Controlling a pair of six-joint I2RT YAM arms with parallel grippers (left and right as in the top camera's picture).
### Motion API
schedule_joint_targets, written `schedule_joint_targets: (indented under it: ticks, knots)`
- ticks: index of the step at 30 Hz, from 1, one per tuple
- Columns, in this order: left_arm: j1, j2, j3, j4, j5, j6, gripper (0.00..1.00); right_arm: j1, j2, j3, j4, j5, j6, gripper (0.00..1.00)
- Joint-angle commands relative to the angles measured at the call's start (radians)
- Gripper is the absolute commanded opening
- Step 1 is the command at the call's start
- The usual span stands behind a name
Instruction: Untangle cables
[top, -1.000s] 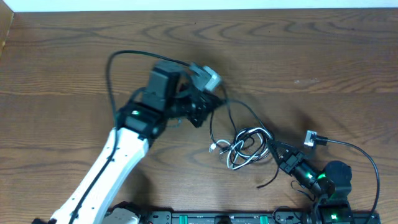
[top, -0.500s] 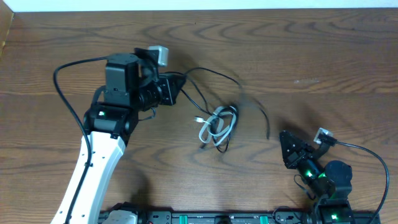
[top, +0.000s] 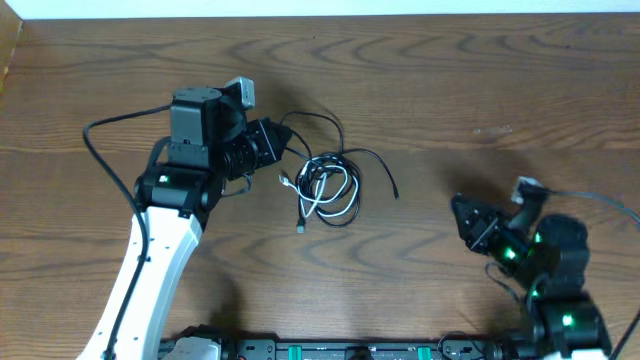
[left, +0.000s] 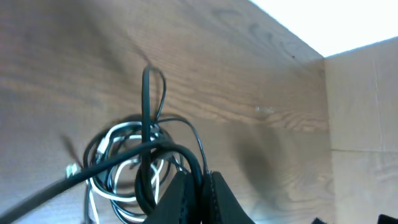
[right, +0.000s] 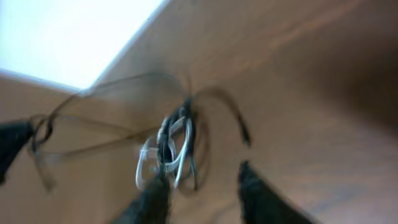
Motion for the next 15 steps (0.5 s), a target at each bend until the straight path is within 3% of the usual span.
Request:
schedule_joint_targets:
  ticks: [1, 2, 3, 5, 8, 15]
  knots:
    - [0.002, 0.053, 0.005, -0.006, -0.009, -0.150, 0.08, 0.029, 0.139, 0.088, 0.006, -0.262, -0.065, 0.50]
    - [0.002, 0.068, 0.005, -0.006, -0.009, -0.188, 0.08, 0.042, 0.175, 0.091, 0.035, -0.309, -0.064, 0.53]
    - [0.003, 0.092, 0.005, -0.005, -0.009, -0.266, 0.07, 0.071, 0.230, 0.090, 0.072, -0.338, -0.063, 0.63]
    - [0.003, 0.115, 0.005, -0.005, -0.009, -0.350, 0.08, 0.103, 0.286, 0.090, 0.089, -0.329, -0.063, 0.67]
    - [0.003, 0.145, 0.005, 0.000, -0.017, -0.441, 0.08, 0.158, 0.375, 0.090, 0.124, -0.325, -0.063, 0.67]
    - [0.003, 0.158, 0.005, 0.017, -0.134, -0.449, 0.08, 0.316, 0.554, 0.090, 0.344, -0.247, -0.060, 0.68]
